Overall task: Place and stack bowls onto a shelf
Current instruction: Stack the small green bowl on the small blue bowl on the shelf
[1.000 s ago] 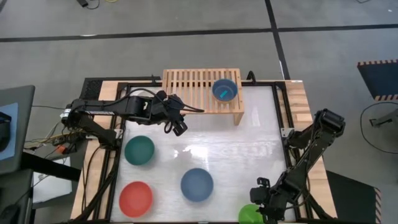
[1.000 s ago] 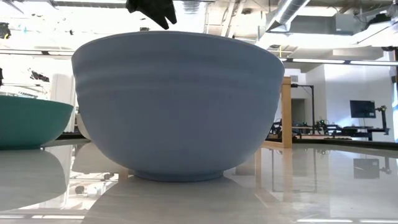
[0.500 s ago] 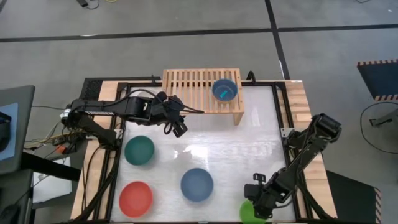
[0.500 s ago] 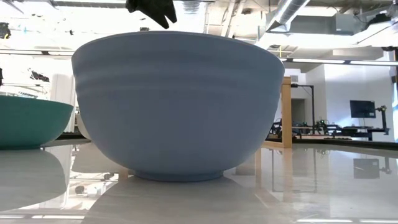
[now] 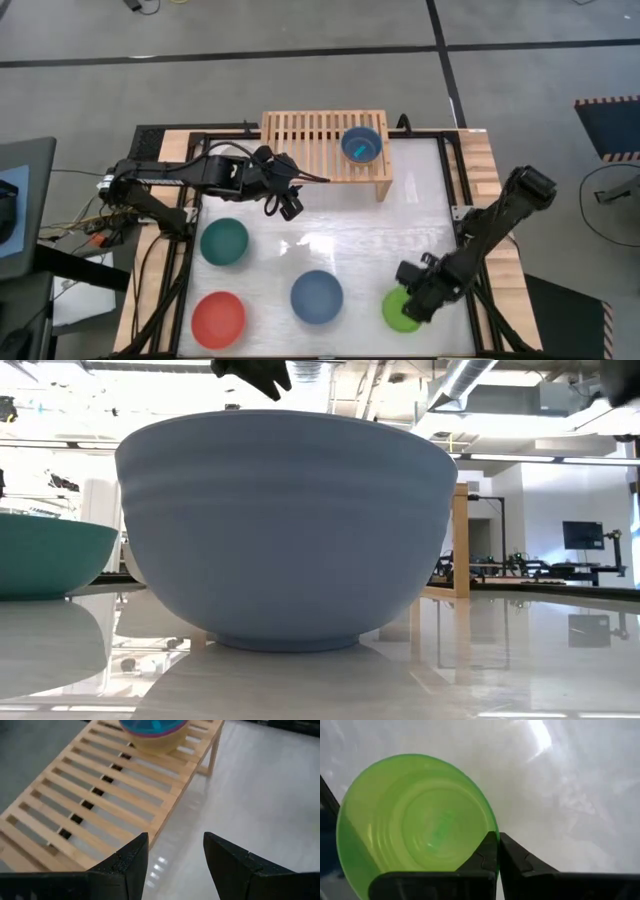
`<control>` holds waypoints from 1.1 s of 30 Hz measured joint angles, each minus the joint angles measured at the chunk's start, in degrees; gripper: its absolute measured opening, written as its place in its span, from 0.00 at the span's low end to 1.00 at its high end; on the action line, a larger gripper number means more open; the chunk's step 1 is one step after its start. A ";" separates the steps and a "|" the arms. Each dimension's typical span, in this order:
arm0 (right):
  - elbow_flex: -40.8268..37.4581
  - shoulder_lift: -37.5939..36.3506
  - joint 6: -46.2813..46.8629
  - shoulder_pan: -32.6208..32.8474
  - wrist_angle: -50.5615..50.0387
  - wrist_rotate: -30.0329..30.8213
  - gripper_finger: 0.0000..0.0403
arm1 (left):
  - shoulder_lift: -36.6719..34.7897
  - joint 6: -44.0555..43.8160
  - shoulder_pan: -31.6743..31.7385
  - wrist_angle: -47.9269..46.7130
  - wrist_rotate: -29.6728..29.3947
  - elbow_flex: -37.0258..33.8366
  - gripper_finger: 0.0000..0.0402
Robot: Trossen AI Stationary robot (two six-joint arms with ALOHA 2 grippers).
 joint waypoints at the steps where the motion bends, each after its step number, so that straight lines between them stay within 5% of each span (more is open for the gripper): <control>1: 0.00 -2.11 -0.33 -1.42 -2.16 0.83 0.06 | 0.00 0.18 0.13 0.45 0.08 0.00 0.44; 10: -0.02 -22.08 -16.17 -22.82 -5.57 12.10 0.06 | 0.00 -5.53 0.16 0.92 -0.28 0.00 0.44; 16: 1.63 -28.42 -32.45 -44.95 5.80 15.63 0.06 | 0.04 -10.14 -0.09 2.04 -3.44 0.00 0.44; 26: 15.70 -21.33 -53.47 -69.34 11.07 9.78 0.06 | 0.04 -13.74 0.90 5.55 -4.10 0.00 0.44; 33: 21.27 -12.08 -55.47 -76.16 7.39 -1.20 0.10 | 0.04 -17.27 0.27 5.18 -5.33 0.00 0.44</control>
